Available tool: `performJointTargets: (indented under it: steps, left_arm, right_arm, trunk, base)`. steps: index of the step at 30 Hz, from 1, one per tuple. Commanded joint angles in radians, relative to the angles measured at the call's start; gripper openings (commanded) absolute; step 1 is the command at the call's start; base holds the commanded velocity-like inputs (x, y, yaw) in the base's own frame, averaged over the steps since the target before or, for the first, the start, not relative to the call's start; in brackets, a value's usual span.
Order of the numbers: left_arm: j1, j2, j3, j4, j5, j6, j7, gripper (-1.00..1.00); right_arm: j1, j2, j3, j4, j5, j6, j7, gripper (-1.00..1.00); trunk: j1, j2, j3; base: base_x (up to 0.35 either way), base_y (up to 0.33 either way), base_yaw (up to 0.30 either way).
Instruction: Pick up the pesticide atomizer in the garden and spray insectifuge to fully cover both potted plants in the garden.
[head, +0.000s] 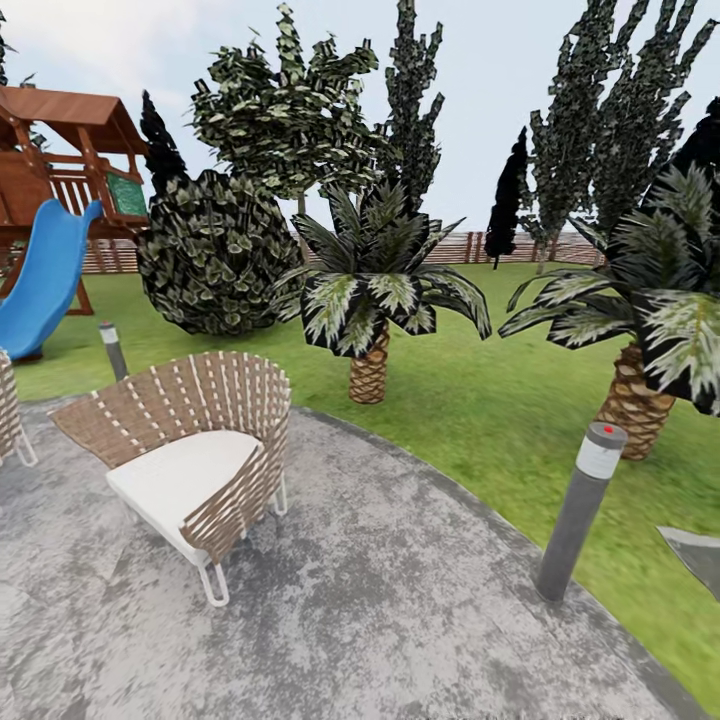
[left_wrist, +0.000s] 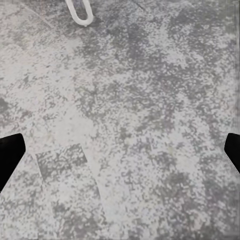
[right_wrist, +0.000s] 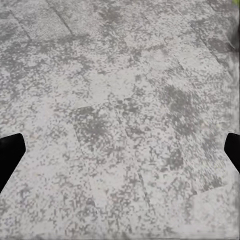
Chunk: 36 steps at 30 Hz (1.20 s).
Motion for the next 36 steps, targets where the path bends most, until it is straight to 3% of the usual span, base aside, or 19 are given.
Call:
performJointTargets:
  steps: [1, 21, 36]
  left_arm:
    - [0.0, 0.0, 0.005, 0.0, 0.0, -0.003, 0.0, 1.0]
    - [0.0, -0.002, 0.007, 0.001, -0.004, -0.004, -0.001, 1.0]
    - [0.0, -0.003, 0.007, 0.0, -0.005, -0.004, -0.001, 1.0]
  right_arm:
    - [-0.001, 0.0, -0.001, 0.001, 0.005, -0.003, -0.001, 1.0]
    - [-0.001, 0.0, -0.001, 0.001, 0.004, -0.003, -0.001, 1.0]
    - [-0.001, 0.0, -0.001, 0.001, 0.005, -0.003, -0.001, 1.0]
  trunk:
    - [0.0, -0.001, -0.001]
    - [0.0, -0.001, -0.006]
    - [0.0, -0.001, -0.006]
  base:
    - [0.0, 0.0, -0.272]
    - [0.0, -0.001, -0.29]
    - [-0.136, -0.222, -0.3]
